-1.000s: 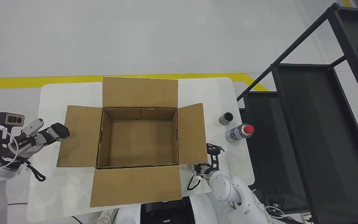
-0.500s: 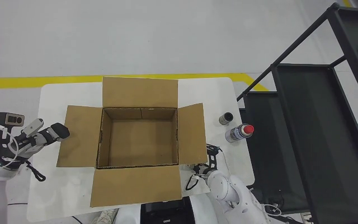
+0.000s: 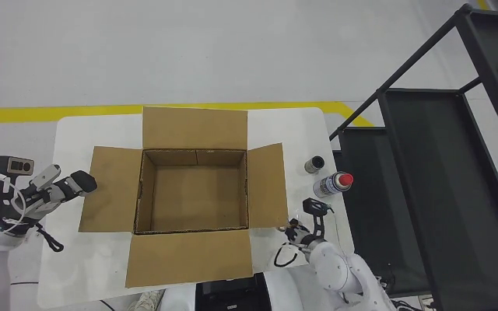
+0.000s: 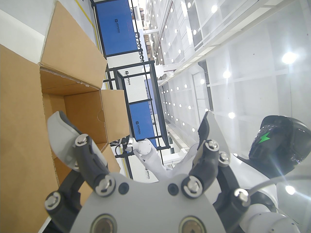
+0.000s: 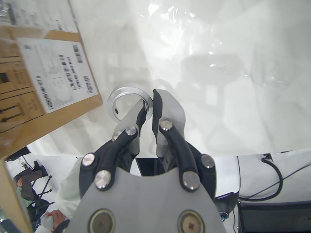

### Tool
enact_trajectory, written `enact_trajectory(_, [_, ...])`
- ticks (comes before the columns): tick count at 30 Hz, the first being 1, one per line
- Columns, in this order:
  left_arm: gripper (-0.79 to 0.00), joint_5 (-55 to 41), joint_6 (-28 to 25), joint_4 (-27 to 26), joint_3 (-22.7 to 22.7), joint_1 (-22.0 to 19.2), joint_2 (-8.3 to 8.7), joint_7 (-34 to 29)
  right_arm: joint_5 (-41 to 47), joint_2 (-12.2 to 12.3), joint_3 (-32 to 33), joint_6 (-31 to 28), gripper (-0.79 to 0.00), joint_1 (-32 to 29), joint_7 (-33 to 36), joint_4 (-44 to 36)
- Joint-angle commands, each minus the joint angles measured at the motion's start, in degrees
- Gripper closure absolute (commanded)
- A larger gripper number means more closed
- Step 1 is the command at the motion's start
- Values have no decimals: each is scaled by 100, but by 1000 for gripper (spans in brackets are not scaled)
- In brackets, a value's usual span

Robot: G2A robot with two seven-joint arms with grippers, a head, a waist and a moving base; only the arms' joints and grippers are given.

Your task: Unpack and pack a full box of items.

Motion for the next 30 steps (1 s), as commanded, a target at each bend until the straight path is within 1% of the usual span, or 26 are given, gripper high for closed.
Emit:
enact_trajectory(1, [-785,0,0,0,0,0,0,0,399,26,317,-423,0,-434,-183,-429])
enact_trajectory(6, [-785,0,0,0,0,0,0,0,1096,70,1022,-1440,0,-1448,-818,-1177])
enact_trajectory(9, [-785,0,0,0,0,0,0,0,1339,81,1227,-2080,0,-1902,-1201,-1564])
enact_trajectory(13, [-785,0,0,0,0,0,0,0,1398,105,1290,-2835,0,-1904,-1273,-1764])
enact_trajectory(16, [-785,0,0,0,0,0,0,0,1172,122,1161,-3360,0,-1904,-1419,-1764])
enact_trajectory(18, [-785,0,0,0,0,0,0,0,970,131,987,-3595,0,-1872,-1507,-1764])
enact_trajectory(21, [-785,0,0,0,0,0,0,0,607,142,621,-3772,0,-1664,-1539,-1764])
enact_trajectory(24, [-785,0,0,0,0,0,0,0,65,141,30,-3687,0,-1305,-1417,-1764])
enact_trajectory(27, [-785,0,0,0,0,0,0,0,-434,117,-653,-3247,0,-877,-1194,-1764])
enact_trajectory(30, [-785,0,0,0,0,0,0,0,-783,71,-1297,-2559,0,-369,-867,-1764])
